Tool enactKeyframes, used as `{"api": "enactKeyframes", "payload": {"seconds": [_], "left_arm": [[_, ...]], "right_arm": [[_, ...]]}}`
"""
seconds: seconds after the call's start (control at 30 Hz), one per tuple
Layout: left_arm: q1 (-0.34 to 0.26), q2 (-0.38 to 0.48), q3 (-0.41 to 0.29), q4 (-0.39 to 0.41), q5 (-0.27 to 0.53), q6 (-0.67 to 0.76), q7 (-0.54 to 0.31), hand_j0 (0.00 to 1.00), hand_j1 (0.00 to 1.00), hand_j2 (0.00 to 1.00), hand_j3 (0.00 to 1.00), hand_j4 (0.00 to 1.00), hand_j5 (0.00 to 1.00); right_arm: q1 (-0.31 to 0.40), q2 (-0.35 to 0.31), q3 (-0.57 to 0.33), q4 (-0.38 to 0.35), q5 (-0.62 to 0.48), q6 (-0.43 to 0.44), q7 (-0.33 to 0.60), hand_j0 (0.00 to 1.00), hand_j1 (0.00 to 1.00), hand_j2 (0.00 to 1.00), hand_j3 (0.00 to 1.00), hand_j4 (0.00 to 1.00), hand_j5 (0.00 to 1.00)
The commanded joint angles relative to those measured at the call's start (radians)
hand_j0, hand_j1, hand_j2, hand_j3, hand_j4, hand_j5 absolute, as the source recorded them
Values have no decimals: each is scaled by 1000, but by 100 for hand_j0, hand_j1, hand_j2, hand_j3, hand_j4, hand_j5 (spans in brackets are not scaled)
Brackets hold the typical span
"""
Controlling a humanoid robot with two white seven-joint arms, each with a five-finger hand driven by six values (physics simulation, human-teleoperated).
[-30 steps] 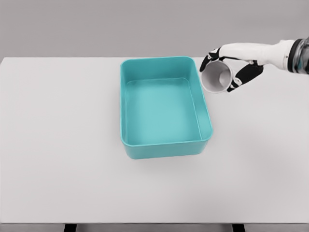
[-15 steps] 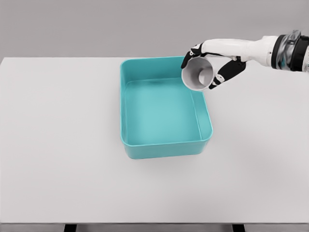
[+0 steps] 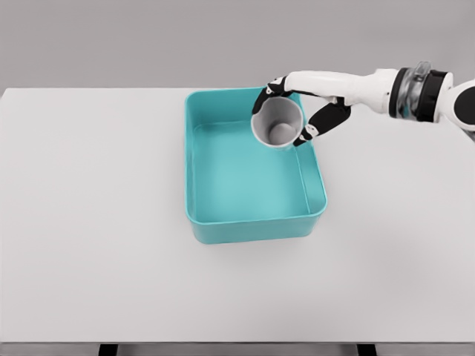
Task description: Put the paper cup into the basket with your right arm
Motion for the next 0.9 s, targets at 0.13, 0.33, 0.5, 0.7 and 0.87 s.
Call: {"api": "enactKeyframes", "payload": {"seconds": [0.13, 0.33, 0.5, 0.7, 0.87], "left_arm": [[0, 0, 0, 0, 0, 0, 0, 100, 100, 100, 100, 100, 100], [0, 0, 0, 0, 0, 0, 0, 100, 100, 100, 100, 100, 100], [0, 0, 0, 0, 0, 0, 0, 100, 100, 100, 100, 100, 100], [0, 0, 0, 0, 0, 0, 0, 100, 100, 100, 100, 100, 100], [0, 0, 0, 0, 0, 0, 0, 100, 100, 100, 100, 100, 100]], "right_arm": [[67, 11, -81, 0, 0, -8, -1, 68, 68, 68, 68, 68, 68], [110, 57, -87, 0, 0, -8, -1, 68, 68, 68, 68, 68, 68], [149, 74, -87, 0, 11, -9, -1, 68, 68, 68, 68, 68, 68], [189, 86, -89, 6, 26, -25, -1, 68, 68, 68, 68, 68, 68], [202, 114, -89, 21, 52, -25, -1, 68, 68, 68, 68, 68, 68]]}}
